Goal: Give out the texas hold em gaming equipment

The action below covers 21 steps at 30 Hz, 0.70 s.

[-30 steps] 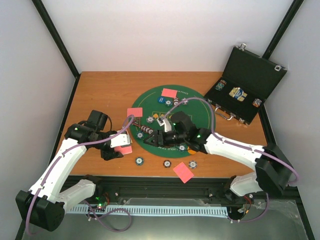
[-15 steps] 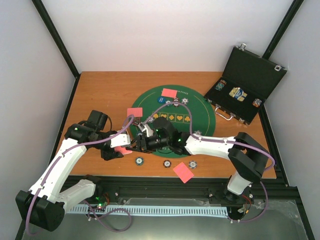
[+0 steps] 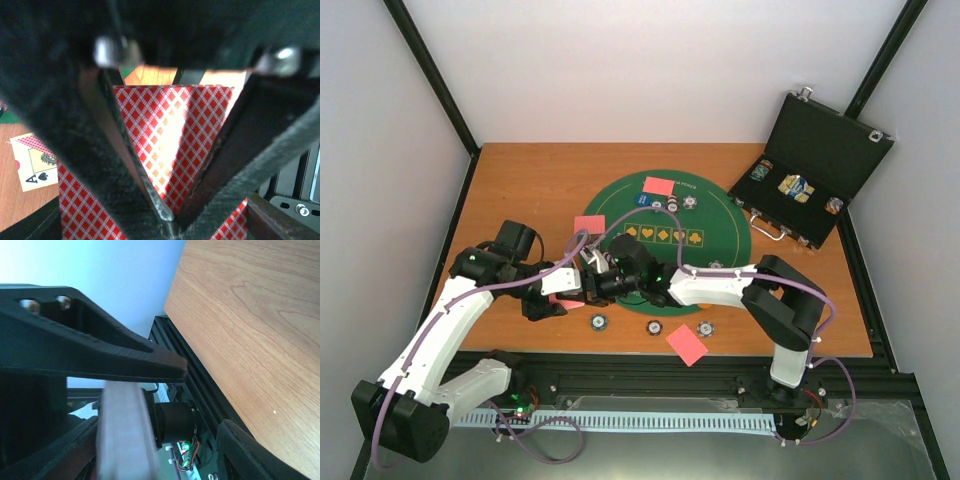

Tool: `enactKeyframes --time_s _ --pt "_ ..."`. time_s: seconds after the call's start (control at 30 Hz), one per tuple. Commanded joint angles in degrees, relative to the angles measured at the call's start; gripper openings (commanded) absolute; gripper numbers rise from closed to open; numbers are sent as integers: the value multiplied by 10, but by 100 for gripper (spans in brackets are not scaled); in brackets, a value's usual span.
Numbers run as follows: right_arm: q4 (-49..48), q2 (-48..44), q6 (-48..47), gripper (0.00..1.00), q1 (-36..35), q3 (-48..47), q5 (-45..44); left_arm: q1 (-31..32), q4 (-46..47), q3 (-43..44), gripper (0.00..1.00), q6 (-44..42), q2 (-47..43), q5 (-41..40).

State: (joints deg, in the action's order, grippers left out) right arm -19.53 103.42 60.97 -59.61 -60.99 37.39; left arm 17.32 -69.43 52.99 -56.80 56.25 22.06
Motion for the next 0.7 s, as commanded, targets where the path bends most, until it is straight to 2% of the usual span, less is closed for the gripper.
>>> enactKeyframes --time_s 0.0,0.4,0.67 --pt "-20 19 8 61 -6 -10 8 -1 0 21 52 -9 -1 8" --pt "28 -7 -18 53 35 60 0 0 -1 27 52 -9 -2 8" --pt "73 -30 -43 45 43 59 -5 0 4 20 52 -8 -3 4"
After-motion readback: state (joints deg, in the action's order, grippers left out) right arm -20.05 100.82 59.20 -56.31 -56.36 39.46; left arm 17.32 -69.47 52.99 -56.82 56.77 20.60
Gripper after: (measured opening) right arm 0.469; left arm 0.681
